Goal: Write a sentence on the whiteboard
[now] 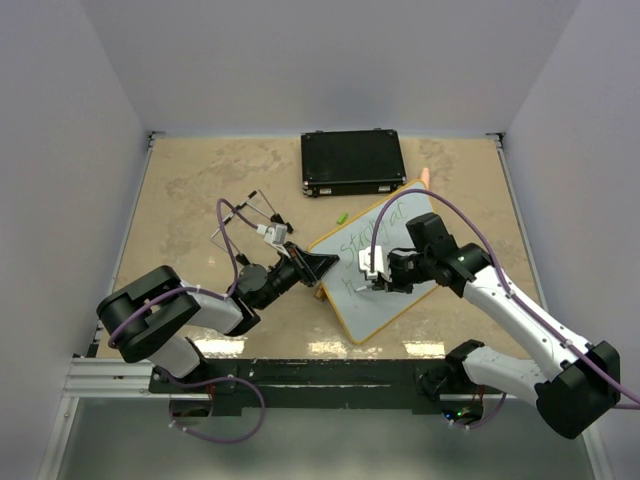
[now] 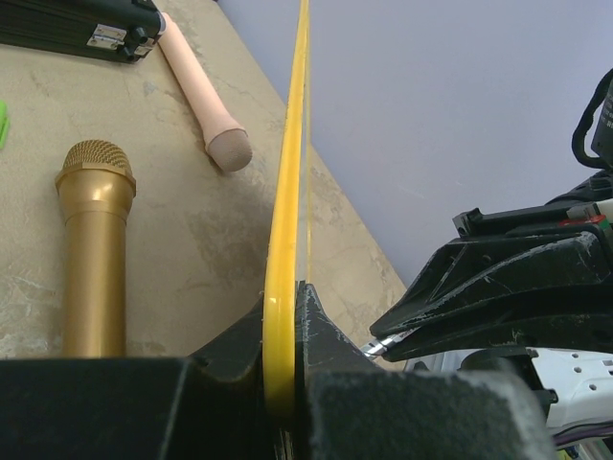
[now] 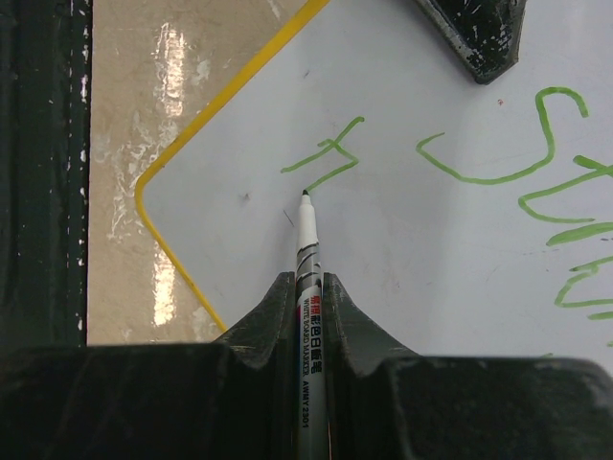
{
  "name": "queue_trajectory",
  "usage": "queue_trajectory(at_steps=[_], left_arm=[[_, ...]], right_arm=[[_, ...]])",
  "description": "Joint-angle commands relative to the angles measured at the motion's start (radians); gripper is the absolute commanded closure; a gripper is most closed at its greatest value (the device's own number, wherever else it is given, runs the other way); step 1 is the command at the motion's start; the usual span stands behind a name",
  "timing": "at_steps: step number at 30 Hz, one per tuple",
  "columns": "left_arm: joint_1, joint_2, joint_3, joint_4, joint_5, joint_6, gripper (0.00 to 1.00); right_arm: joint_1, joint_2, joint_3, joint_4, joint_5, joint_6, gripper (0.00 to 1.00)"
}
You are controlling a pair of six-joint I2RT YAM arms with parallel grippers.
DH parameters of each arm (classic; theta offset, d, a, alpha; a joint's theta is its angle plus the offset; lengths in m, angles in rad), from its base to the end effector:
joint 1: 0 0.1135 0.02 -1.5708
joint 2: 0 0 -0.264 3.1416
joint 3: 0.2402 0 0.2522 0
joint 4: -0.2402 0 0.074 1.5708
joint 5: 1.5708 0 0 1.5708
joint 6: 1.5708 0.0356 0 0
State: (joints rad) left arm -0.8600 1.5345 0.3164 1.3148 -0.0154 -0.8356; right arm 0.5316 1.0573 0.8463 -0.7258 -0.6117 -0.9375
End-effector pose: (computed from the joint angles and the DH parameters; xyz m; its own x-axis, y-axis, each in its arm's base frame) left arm 0.1703 -0.1970 0.1788 -0.5124 -0.5415 -0.6665 0.5483 0.3911 -0.7392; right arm 0.1651 0.1208 0.2677 0.1599 -0.6715 -0.7235 -0.9789 -0.0136 -0.2037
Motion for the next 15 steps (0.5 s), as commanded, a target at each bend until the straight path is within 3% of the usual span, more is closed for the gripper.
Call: queue_trajectory(at_steps=[1,15], left_arm=[[-0.002,0.004,-0.005,0.031,-0.023,0.073,1.0],[-0.002,0.021,-0.014,0.043,-0.024,0.072,1.0]], right_arm=[[-0.002,0.001,-0.01,0.002,0.043,-0.014,1.0],[-0.013,-0.04,0.096,-0.089,-0.076,-0.026,1.0]])
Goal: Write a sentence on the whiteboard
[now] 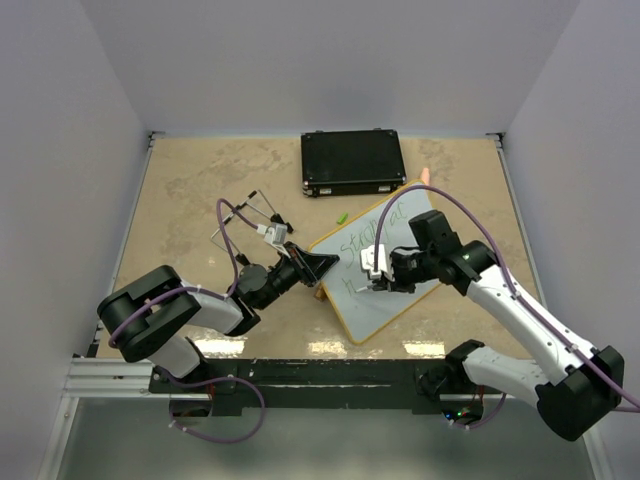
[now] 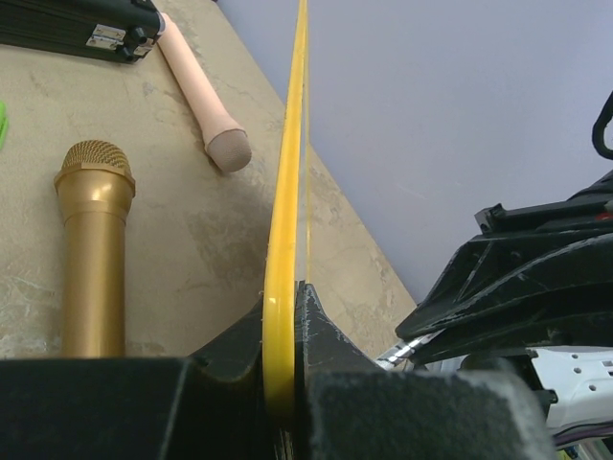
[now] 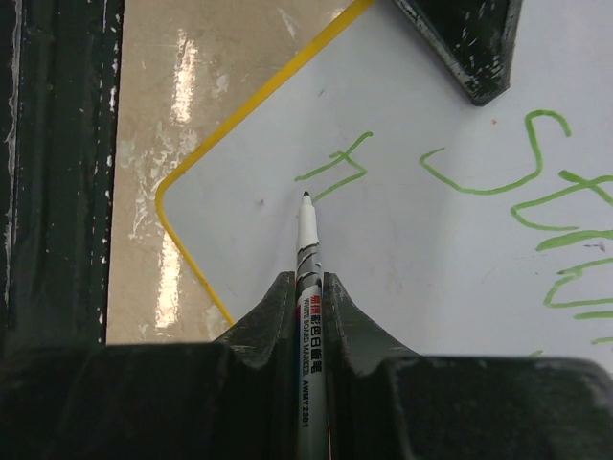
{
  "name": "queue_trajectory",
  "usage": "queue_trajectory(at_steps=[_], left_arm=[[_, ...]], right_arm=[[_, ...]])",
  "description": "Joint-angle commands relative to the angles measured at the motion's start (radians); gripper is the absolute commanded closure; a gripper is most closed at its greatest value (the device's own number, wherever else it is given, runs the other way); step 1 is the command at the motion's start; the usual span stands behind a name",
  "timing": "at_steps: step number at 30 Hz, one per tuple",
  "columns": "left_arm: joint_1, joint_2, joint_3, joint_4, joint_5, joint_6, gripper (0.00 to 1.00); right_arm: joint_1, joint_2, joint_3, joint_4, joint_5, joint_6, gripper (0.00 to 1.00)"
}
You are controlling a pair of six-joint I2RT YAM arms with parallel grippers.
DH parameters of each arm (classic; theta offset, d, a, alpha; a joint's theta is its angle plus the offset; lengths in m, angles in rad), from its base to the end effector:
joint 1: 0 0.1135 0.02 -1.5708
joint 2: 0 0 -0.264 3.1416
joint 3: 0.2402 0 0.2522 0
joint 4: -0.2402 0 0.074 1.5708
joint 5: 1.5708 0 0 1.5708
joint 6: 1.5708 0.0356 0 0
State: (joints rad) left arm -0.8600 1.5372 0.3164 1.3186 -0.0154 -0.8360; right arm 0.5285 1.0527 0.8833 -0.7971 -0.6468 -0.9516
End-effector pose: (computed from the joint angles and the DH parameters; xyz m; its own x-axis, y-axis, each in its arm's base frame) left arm 0.1704 -0.1971 0.1785 -0.5121 -0.5423 -0.6661 0.5486 0.3902 -0.7394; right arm 0.1610 0.1189 0.2764 0.1560 -0.6614 -0.7336 -0.9839 -0.0381 -0.1749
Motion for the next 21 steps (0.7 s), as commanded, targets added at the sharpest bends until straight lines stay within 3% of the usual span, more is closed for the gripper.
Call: queue_trajectory(at_steps=[1,10,21], left_arm=[[-0.001,0.015,-0.017,0.037,-0.024,0.071,1.0],[-0.002,0.001,-0.033,0.045,-0.032,0.072,1.0],[-0.002,-0.005,-0.042,0.051,-0.034,0.069,1.0]], right_arm=[[-0.015,-0.037,0.057,-0.011,-0.037,-0.01,1.0],[-0.107,-0.045,0.02,0.059,-0.065,0.016,1.0],[-0.111,-0.046,0.023,0.045,-0.117,-0.01,1.0]])
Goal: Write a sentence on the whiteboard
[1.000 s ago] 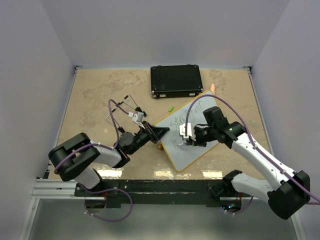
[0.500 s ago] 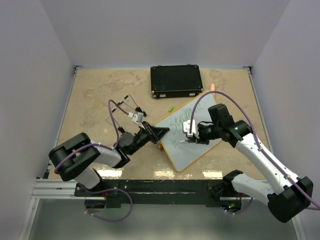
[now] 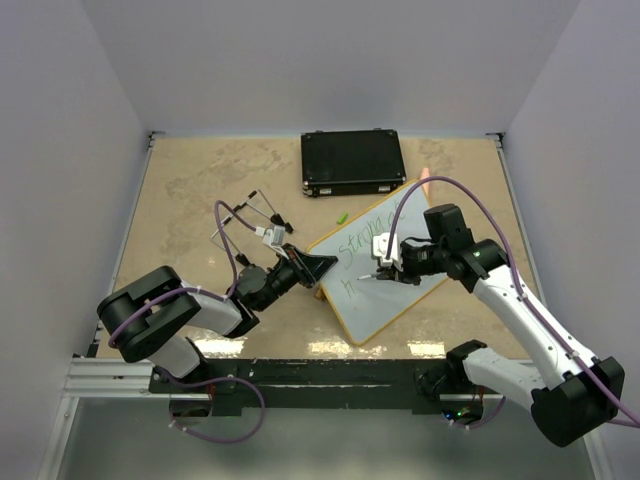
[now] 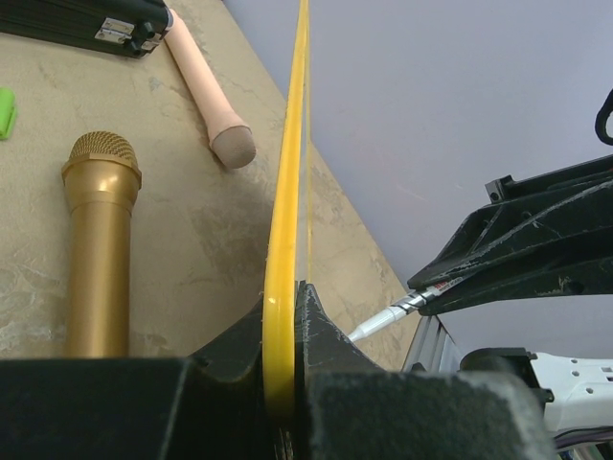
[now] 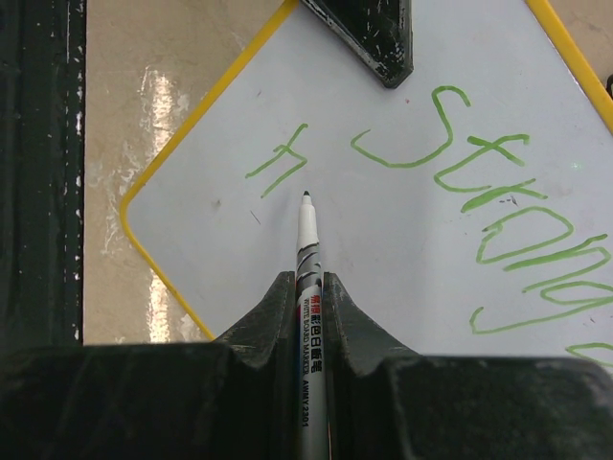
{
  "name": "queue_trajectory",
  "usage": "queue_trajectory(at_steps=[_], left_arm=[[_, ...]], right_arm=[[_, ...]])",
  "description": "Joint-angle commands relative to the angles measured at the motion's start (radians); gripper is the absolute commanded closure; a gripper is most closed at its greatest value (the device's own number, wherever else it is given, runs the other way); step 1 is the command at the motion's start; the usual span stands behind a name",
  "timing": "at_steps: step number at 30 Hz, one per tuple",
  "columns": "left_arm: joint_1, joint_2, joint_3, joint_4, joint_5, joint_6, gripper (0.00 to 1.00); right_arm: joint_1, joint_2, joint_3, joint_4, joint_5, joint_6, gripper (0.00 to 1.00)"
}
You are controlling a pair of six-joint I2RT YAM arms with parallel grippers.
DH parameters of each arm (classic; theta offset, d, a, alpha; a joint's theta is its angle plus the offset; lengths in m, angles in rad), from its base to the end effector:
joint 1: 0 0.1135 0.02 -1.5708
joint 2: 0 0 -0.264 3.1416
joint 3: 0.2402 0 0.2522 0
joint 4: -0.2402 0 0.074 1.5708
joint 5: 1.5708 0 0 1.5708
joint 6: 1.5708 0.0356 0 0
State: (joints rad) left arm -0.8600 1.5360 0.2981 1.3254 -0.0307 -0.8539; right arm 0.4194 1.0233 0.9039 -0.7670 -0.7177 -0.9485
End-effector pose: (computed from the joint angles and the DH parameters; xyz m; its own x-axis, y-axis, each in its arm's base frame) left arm 0.1683 -0.1939 0.1750 -0.5185 -0.5526 -0.6525 0.5276 0.3938 -0.7527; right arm 0.1701 0.1015 0.2912 0.1453 -0.6054 -0.7825 -0.9752 0.0460 -0.2167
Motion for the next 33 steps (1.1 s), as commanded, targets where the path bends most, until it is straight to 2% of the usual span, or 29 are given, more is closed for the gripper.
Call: queue_trajectory(at_steps=[1,33], left_arm=[[-0.002,-0.004,-0.024,0.044,-0.018,0.087,1.0],[-0.002,-0.011,-0.039,0.052,-0.017,0.087,1.0]], right_arm=[[-0.001,-0.019,0.0,0.017,-0.046,-0.012,1.0],[-0.031,-0.034,-0.014,0.038,-0.049,0.002,1.0]])
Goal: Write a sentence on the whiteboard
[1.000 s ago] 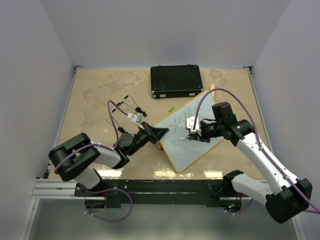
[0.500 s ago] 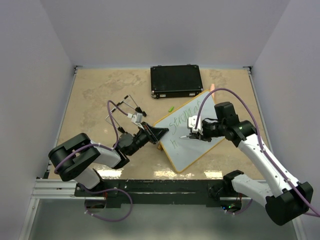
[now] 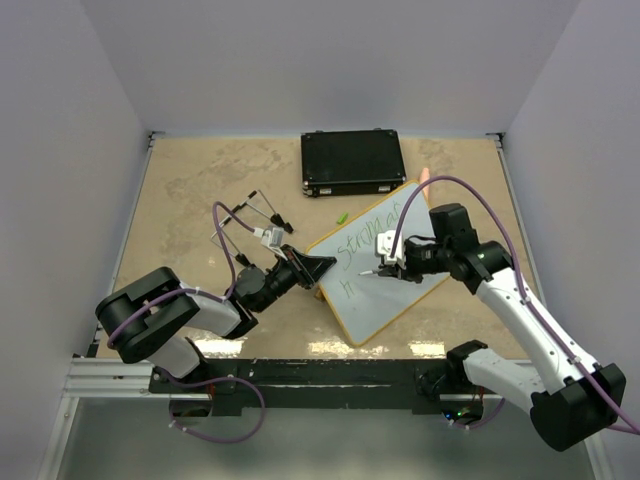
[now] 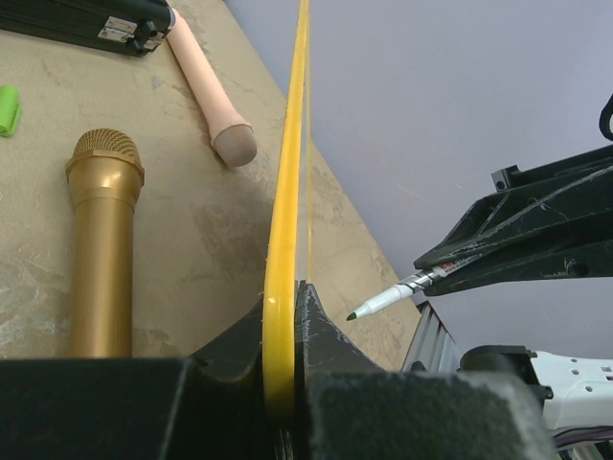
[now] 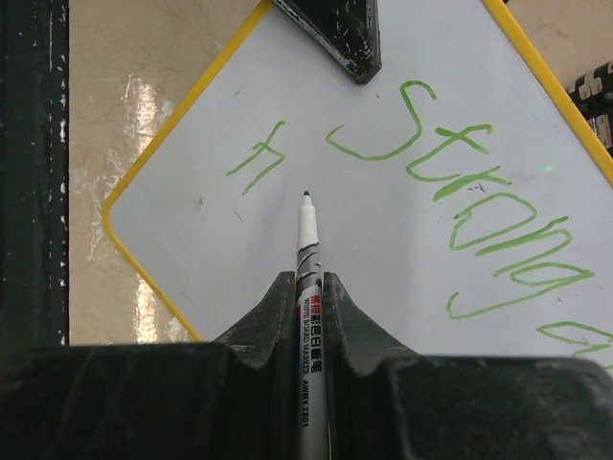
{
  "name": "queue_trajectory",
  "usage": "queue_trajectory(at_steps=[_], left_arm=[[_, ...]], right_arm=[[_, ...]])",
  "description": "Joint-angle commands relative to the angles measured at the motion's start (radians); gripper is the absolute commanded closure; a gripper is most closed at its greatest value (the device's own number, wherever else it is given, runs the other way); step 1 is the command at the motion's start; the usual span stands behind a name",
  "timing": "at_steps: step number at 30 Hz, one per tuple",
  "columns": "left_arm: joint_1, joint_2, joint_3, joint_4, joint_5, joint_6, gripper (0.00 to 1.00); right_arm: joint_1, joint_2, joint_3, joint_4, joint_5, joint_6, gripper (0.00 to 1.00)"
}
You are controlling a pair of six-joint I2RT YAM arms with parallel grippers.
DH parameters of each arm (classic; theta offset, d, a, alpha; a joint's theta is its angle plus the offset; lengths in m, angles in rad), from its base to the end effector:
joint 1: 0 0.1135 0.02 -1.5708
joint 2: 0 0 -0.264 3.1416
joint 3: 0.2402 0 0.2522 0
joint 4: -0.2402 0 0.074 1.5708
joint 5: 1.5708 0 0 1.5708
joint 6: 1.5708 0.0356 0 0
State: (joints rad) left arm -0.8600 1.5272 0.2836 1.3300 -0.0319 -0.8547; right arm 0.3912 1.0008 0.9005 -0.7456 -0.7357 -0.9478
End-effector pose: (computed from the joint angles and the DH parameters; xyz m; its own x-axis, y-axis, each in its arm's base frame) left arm 0.1661 -0.1912 0.1740 -0.5188 -0.5530 -0.6519 0.5261 0.3945 -0.7534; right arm 0.1701 0.0960 0.2958 0.1599 -0.5853 -0.7949 -0.9670 0.0691 -0.2454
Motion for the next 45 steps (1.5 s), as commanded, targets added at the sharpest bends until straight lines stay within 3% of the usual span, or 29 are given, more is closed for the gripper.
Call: queue_trajectory(at_steps=[1,45], left_arm=[[-0.001,-0.001,-0.024,0.049,-0.016,0.086,1.0],[-0.002,0.017,-0.004,0.055,-0.002,0.088,1.0]], right_arm=[[-0.005,-0.008,-0.012,0.012,-0.024,-0.006,1.0],[0.087,0.075,-0.048,0.084,0.045,0.033,1.0]])
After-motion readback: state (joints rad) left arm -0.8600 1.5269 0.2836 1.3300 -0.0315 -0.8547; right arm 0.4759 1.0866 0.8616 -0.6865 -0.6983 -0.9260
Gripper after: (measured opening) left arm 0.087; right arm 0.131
